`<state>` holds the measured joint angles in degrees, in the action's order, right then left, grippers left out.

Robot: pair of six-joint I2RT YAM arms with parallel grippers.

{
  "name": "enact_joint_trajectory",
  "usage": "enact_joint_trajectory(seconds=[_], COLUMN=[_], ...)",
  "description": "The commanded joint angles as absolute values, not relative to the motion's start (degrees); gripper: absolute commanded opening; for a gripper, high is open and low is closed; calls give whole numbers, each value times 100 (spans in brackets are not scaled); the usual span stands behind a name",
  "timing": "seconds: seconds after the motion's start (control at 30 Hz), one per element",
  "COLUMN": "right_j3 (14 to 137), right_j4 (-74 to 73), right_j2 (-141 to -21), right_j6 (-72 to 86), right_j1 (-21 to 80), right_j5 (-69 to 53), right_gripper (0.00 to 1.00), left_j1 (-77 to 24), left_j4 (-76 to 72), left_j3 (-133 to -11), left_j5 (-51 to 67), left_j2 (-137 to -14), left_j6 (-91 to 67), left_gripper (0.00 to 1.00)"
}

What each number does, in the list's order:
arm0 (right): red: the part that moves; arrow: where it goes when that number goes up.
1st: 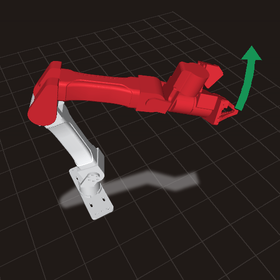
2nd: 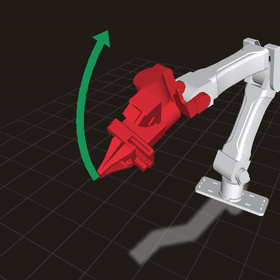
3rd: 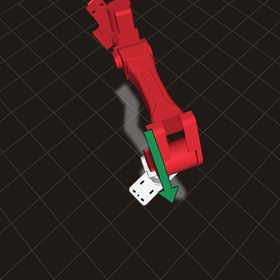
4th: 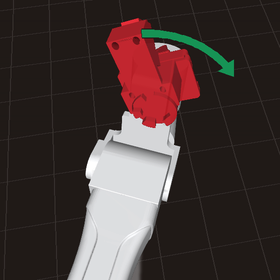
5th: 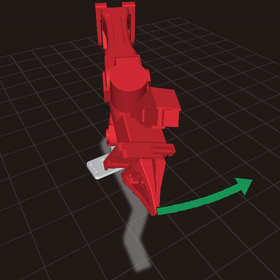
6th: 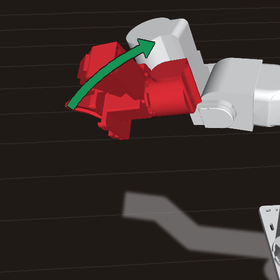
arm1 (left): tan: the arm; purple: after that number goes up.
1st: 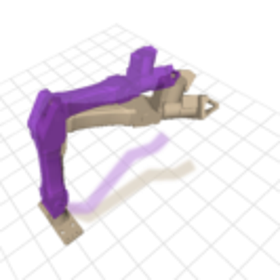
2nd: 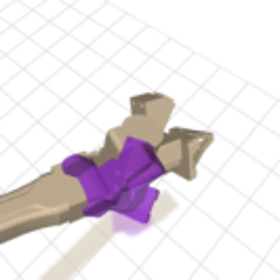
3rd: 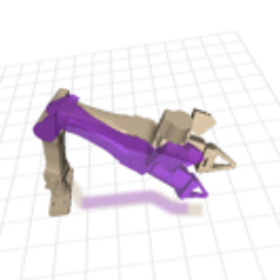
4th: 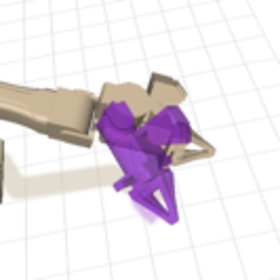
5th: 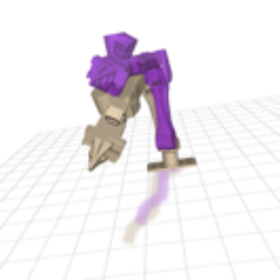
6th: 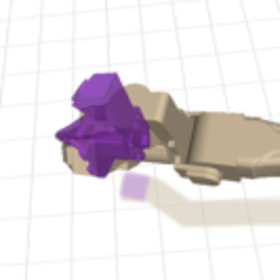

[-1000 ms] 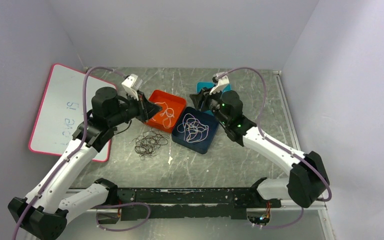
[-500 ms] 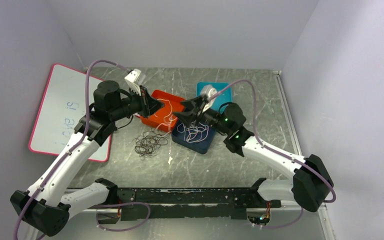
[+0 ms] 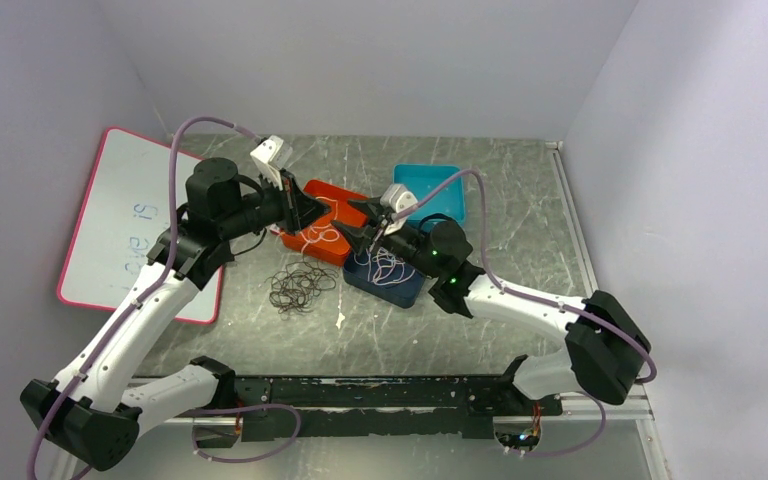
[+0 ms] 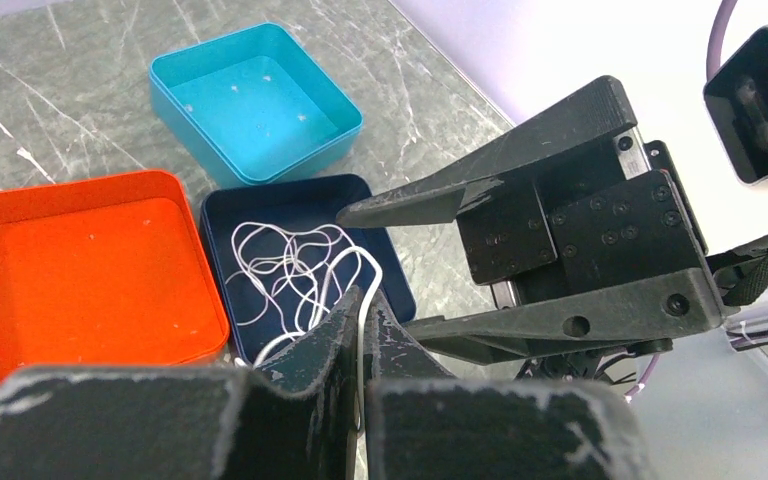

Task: Untangle the cables

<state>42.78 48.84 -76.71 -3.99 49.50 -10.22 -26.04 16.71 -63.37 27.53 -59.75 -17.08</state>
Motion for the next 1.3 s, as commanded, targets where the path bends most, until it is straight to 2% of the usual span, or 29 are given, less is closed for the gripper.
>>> enact_joint_trajectory(seconds=[0.0, 0.27, 0.47, 0.6, 1.27], right_j3=[4446, 4729, 4910, 5174, 4789], right_j4=[5196, 5247, 5388, 5097, 5035], right_j2=[-7762, -8064, -8457, -8760, -9488], right_j6=[-629, -557, -305, -90, 738], right_j1=[4952, 4948, 4929, 4908, 4716], right_j5=[-788, -945, -386, -352, -145], right_gripper=[55, 52, 40, 36, 28], left_j1=[-2614, -2615, -2619, -2619, -2617], left_j4=[1724, 1683, 1714, 1789, 2023], left_j3=[-6495, -6486, -6553, -6672, -7327], left_j5=[2947, 3036, 3141, 3162, 2921], left_j2=[-5950, -5962, -5926, -5889, -5706], left_j6=[-1621, -1642, -1657, -1647, -1716], left_gripper=[7, 7, 7, 7, 7])
